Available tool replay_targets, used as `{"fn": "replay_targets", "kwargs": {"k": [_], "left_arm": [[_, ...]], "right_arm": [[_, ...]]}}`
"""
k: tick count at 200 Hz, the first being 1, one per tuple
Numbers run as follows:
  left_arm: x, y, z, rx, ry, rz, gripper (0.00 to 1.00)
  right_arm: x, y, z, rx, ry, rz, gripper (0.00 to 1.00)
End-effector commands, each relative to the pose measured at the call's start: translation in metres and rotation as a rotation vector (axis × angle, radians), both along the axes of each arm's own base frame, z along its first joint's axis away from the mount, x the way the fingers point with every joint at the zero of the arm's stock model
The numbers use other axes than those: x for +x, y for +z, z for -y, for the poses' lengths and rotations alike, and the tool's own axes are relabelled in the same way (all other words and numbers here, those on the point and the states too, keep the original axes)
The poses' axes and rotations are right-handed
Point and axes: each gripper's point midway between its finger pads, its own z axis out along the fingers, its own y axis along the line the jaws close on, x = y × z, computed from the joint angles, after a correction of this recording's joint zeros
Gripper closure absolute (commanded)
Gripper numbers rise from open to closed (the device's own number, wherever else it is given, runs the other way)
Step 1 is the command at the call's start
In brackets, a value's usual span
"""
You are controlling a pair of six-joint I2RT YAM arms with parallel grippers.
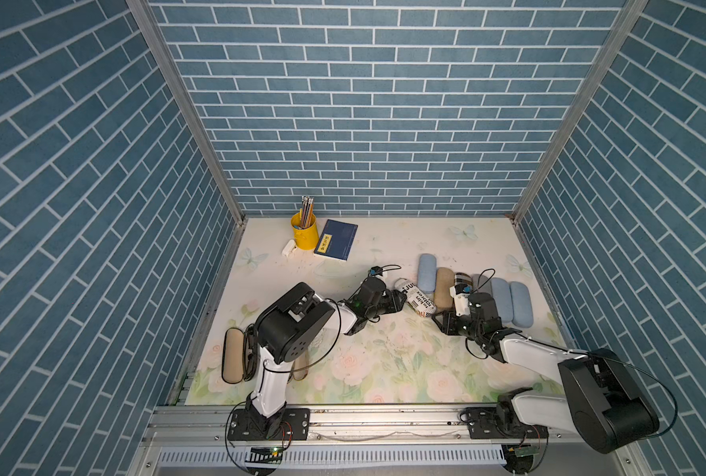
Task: Close the glasses case
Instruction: Adjust the glasses case at the center of the board.
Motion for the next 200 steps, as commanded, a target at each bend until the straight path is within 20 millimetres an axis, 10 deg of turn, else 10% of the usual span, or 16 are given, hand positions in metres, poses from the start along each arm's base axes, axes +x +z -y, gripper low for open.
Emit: {"fn": "replay_targets", "kwargs": {"k": [1,118,162,200], "left_arm": [[0.002,-0.038,-0.024,0.123,0.041,-0.064,0.49],[0.028,-0.02,-0.055,0.143,0.109,-0.015,0.48],[0.012,0.034,-0.091,0.142,0.171,0.061,0.35],[-0.026,0.114,-0.145,0.139,0.27,0.174,0.19]], "right_arm": [[0.002,0.001,-0.006,0.004,-0.022,0.023,0.57],[0.034,-0.012,-0.07,0.003,0.038,0.009,0.6],[0.038,-0.001,-0.074,0.013,0.02,0.032,0.61],[-0.007,0.029,-0.139,0.167,0.238,0.073,0.54]]}}
